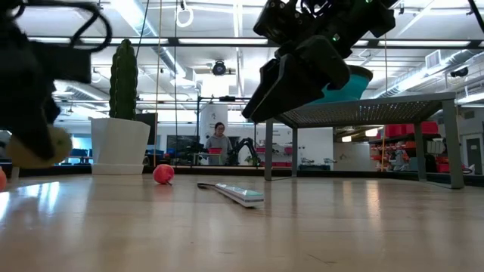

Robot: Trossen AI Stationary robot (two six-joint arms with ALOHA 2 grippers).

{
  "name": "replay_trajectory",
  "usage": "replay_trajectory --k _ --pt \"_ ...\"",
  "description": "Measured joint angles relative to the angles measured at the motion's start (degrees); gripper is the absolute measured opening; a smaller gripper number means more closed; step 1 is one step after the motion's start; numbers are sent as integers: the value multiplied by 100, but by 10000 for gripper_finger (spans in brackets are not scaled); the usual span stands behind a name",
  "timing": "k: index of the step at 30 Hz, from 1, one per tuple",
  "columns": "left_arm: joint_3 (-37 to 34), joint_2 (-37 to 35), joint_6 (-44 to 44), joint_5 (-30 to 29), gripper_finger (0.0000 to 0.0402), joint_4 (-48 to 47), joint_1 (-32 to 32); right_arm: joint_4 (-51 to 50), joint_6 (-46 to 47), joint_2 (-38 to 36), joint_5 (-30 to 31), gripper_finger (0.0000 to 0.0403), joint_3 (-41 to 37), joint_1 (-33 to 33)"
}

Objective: Pick & Place Fruit
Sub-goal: Put the brown kiwi in the blue strainer bowl on the shelf

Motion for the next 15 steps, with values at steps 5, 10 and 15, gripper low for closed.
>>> replay_trajectory --k 5,10,15 --pt "560 -2 745 -524 315 17 117 128 -47 0 0 350 -2 -27" --pt "1015 -6 1629 -1784 309 233 403 669 -514 0 22 350 -4 -26" --pt "1023 -7 3721 -3390 314 1045 703 1591 -721 0 958 350 -4 -29"
